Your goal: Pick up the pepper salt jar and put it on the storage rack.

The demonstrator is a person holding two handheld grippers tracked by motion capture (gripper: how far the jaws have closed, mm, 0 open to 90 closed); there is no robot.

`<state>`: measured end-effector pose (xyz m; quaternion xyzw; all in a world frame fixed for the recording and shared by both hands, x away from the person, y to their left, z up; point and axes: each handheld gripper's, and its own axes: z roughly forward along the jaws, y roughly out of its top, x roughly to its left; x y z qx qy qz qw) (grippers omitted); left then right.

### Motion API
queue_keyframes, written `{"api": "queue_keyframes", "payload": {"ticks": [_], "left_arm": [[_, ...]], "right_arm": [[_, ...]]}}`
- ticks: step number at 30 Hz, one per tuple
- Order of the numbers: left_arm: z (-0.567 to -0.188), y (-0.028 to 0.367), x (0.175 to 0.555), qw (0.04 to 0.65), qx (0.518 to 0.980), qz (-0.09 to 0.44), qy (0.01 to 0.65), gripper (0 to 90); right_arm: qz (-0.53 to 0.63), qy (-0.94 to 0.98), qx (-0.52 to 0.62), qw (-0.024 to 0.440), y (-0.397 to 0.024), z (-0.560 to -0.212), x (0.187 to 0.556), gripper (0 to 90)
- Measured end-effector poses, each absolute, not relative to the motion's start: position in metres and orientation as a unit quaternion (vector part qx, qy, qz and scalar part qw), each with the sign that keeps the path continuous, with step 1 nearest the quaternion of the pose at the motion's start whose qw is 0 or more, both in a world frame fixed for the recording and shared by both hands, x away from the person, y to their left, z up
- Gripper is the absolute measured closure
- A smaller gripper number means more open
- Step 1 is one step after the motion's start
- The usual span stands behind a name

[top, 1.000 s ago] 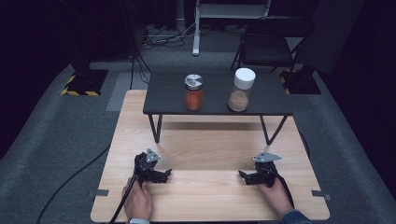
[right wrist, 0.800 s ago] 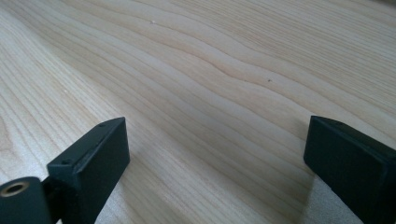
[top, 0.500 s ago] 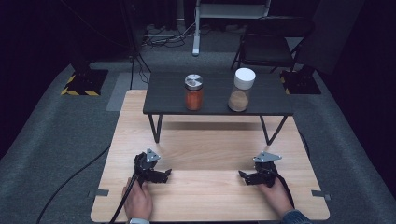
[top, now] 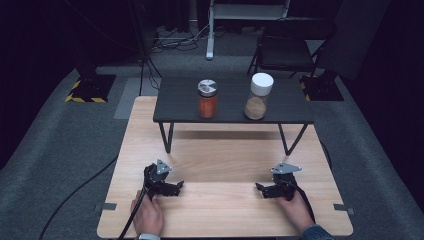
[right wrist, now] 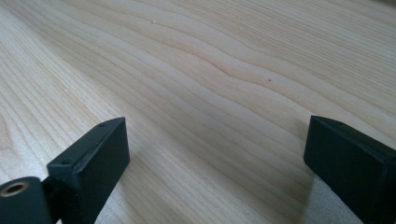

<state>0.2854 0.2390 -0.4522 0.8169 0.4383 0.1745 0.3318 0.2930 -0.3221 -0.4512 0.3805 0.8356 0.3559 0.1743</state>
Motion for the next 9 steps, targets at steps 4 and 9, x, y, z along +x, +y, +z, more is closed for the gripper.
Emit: {"api": "queue_keyframes", "payload": {"ticks": [4,9], "left_arm": [[-0.4521,0.2391,0.2856,0.332,0.817,0.174,0.438,0.2],[-0.4520,0.2397,0.2861,0.332,0.818,0.173,0.437,0.2]], "right_arm": [[0.355,0.836,0.380,0.175,-0.3222,-0.4512,0.2931,6.6],[0.355,0.836,0.380,0.175,-0.3222,-0.4512,0.2931,6.6]]}}
